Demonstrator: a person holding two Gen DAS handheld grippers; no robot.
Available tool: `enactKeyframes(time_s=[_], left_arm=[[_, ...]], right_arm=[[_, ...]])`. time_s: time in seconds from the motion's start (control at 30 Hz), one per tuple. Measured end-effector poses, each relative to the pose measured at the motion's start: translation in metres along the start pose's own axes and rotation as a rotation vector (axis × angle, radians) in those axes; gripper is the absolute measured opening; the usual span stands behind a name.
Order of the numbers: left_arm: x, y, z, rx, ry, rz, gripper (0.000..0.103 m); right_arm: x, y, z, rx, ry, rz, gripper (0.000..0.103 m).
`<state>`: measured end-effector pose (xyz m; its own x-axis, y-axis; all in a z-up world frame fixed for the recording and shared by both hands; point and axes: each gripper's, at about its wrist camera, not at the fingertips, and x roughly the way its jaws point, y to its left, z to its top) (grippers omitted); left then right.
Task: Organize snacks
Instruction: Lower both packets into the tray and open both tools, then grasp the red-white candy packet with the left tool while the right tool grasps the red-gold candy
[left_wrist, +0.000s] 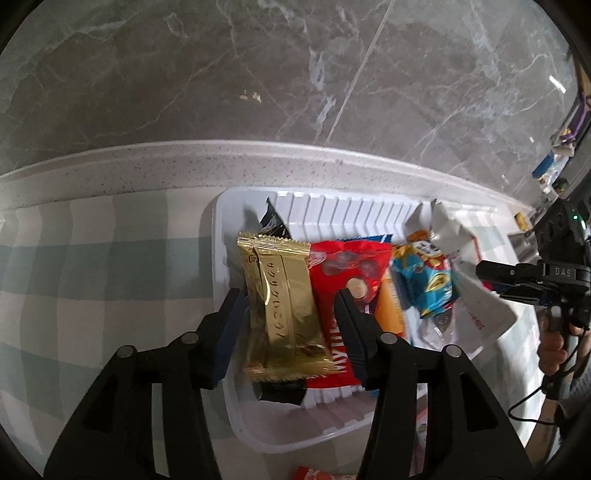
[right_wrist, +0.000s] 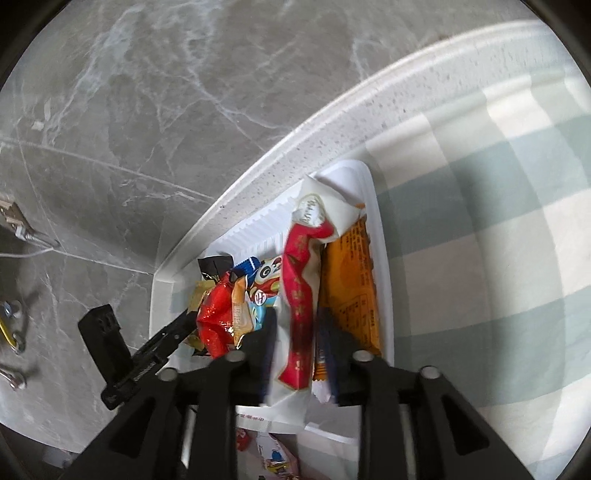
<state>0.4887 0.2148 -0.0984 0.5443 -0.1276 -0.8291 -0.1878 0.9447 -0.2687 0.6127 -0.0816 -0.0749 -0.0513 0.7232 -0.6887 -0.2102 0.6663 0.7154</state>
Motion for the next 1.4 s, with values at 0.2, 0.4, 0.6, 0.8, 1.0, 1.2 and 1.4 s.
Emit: enactKeyframes(time_s=[0.2, 0.4, 0.6, 0.8, 1.0, 1.2, 1.4], left_arm=[[-0.016, -0.002, 0.000, -0.004, -0.028, 0.018, 0.050], [-0.042, 0.000, -0.006, -0.021, -0.060, 0.025, 0.051], [-0.076, -0.002, -0.025, -0.033, -0.096, 0.027, 0.051], [-0.097, -0.001, -0.061, -0.063, -0.075, 0.020, 0.051], [-0.099, 0.001, -0.111, -0.177, -0.011, -0.034, 0.051], [-0.087, -0.005, -0.155, -0.288, 0.073, -0.078, 0.051], [-0.085, -0.017, -0.168, -0.328, 0.094, -0.068, 0.051]], right_arm=[[-0.011, 0.006, -0.002, -0.041, -0.032, -0.029, 0.042], [-0.028, 0.010, -0.008, -0.055, -0.061, -0.036, 0.046], [-0.051, 0.023, -0.026, -0.109, -0.087, -0.047, 0.046], [-0.077, 0.039, -0.069, -0.252, -0.091, -0.117, 0.053], [-0.077, 0.052, -0.124, -0.484, -0.021, -0.210, 0.053], [-0.051, 0.055, -0.171, -0.723, 0.080, -0.291, 0.053], [-0.026, 0.048, -0.193, -0.871, 0.148, -0.350, 0.053]])
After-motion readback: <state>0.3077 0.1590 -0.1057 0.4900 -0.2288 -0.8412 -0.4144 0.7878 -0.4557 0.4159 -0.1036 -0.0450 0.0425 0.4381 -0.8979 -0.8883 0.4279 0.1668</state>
